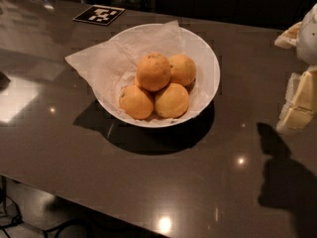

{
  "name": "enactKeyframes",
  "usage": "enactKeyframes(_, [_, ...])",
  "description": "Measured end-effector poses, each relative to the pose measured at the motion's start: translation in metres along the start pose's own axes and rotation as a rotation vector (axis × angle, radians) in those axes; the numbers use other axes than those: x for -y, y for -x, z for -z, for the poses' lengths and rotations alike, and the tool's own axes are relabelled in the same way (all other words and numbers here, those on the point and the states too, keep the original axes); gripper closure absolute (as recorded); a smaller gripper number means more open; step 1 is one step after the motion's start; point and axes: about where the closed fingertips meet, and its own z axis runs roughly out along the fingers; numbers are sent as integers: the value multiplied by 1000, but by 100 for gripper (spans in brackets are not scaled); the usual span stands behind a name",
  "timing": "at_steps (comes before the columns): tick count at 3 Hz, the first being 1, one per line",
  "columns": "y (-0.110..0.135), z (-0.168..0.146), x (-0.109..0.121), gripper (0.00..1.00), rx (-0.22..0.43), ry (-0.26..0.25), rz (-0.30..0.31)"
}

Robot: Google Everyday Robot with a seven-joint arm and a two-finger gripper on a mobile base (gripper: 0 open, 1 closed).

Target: Pick orange from white bowl

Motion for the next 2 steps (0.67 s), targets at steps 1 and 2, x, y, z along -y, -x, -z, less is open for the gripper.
enactKeyframes(1, [10,0,1,0,-7,-1,11])
enactKeyframes(2, [34,0,3,0,-38,12,49])
